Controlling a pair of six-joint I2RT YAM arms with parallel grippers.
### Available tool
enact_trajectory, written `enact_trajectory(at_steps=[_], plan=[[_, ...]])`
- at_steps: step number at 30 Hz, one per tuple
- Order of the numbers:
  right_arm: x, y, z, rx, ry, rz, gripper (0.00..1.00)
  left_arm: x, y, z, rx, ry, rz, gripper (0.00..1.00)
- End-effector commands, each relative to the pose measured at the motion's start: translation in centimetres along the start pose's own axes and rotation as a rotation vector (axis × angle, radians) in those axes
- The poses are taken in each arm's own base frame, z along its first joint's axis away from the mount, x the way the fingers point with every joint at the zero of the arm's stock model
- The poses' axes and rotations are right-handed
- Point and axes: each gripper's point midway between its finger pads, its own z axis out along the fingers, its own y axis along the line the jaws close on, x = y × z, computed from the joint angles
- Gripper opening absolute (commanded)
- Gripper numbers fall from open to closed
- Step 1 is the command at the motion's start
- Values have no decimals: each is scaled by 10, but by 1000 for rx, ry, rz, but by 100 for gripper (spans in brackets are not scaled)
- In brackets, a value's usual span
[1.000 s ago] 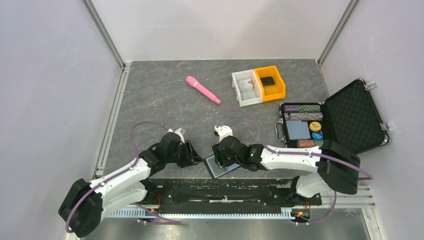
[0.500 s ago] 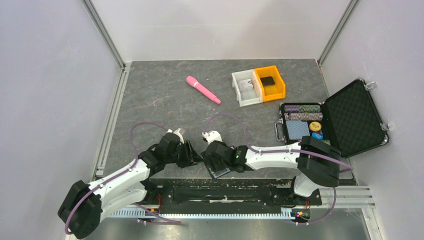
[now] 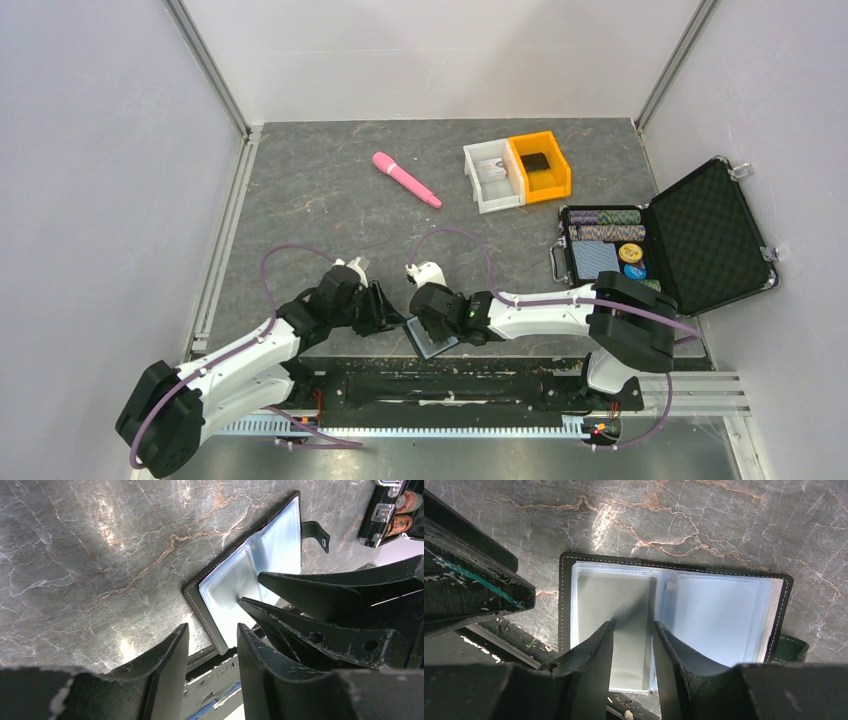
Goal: Take the credit cards out of the card holder
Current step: Remove the credit card from the card holder.
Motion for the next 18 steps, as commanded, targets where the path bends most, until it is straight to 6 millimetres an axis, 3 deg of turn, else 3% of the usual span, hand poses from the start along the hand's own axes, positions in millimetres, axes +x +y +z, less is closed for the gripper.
enact_trajectory(at_steps=[1, 3, 6, 10, 13, 18], plan=[[0, -1, 4, 16, -22, 36, 37, -7, -9, -3, 11, -14, -14, 47], [0, -2, 5, 17, -19, 41, 38, -7, -8, -3, -1, -12, -8, 47], [-8, 4, -1, -8, -32, 32, 49, -8, -5, -3, -23, -13, -1, 46], [-16, 14, -7, -54, -34, -10, 55, -26, -3, -13, -86, -94, 26, 46], [-13, 14, -5, -54, -25, -23, 58, -37, -2, -21, -115, -149, 49, 50], [-1, 9, 1, -42, 0, -38, 65, -37, 7, -25, -145, -175, 39, 51]])
